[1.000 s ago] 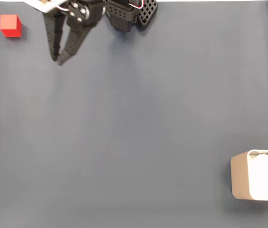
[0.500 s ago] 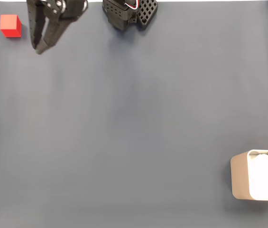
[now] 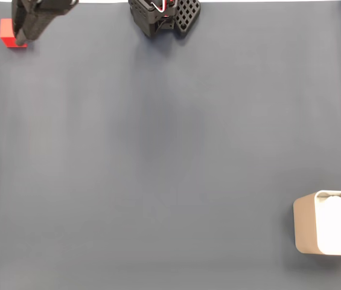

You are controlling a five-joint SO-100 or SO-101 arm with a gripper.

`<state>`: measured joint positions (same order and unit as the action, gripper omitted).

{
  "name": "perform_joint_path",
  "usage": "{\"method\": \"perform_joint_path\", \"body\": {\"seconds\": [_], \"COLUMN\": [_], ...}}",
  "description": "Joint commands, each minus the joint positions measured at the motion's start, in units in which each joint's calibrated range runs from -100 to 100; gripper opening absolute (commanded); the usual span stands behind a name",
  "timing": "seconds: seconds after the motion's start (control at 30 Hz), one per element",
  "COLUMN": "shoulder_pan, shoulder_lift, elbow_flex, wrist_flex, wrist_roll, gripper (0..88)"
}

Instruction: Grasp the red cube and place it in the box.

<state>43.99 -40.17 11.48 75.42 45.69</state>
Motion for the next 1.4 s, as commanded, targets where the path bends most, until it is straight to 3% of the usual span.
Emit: {"method": "perform_joint_path", "body": {"seconds": [0.0, 0.57, 1.23, 1.37], "shoulder_pan": [3.1, 15.88, 25.19, 25.75], "shoulder_lift": [0.39, 1.34, -0.48, -0.22], "elbow_flex": [-0.44, 2.11, 10.32, 10.87], "wrist_flex": [-0.01, -0.25, -3.94, -3.94], "wrist_roll": [0.15, -0.44, -0.93, -0.93], "gripper": [0.0, 0.0, 0.2, 4.1]}}
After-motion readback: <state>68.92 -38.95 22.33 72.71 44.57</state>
